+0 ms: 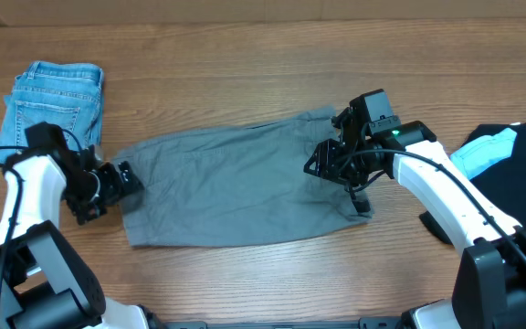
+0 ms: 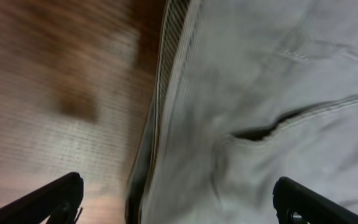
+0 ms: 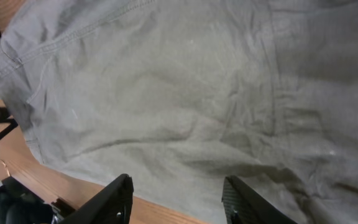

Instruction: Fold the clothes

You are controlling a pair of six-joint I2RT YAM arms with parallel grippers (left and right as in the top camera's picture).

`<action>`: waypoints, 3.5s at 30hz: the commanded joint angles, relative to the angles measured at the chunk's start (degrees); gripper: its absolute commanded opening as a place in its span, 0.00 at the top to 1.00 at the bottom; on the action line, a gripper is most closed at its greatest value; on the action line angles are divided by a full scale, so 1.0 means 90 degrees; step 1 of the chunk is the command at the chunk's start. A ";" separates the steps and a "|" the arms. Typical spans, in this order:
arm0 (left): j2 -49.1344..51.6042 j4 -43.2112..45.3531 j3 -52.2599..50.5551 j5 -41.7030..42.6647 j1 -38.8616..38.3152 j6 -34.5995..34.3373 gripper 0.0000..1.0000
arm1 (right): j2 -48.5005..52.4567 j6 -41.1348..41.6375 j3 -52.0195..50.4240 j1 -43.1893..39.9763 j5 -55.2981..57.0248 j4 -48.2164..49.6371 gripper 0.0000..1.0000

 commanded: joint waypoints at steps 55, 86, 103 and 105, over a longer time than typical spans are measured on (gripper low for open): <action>-0.0393 -0.3045 0.3390 0.0323 -0.0670 0.0658 0.96 | -0.0070 -0.0068 0.0090 0.0041 -0.0039 -0.0126 0.48; 0.1931 -0.0437 0.2776 0.0119 -0.6351 -0.3444 0.92 | -0.0058 0.0852 -0.0505 -0.0036 0.1863 -0.0410 0.39; 0.1758 -0.1008 0.3058 0.0590 -0.6132 -0.2817 0.93 | 0.0231 0.0347 -0.1328 -0.0029 -0.0491 0.0573 0.89; 0.1724 -0.1231 0.3283 0.0588 -0.6101 -0.2713 0.92 | 0.0340 0.0590 -0.1328 -0.0005 -0.0797 0.0707 0.89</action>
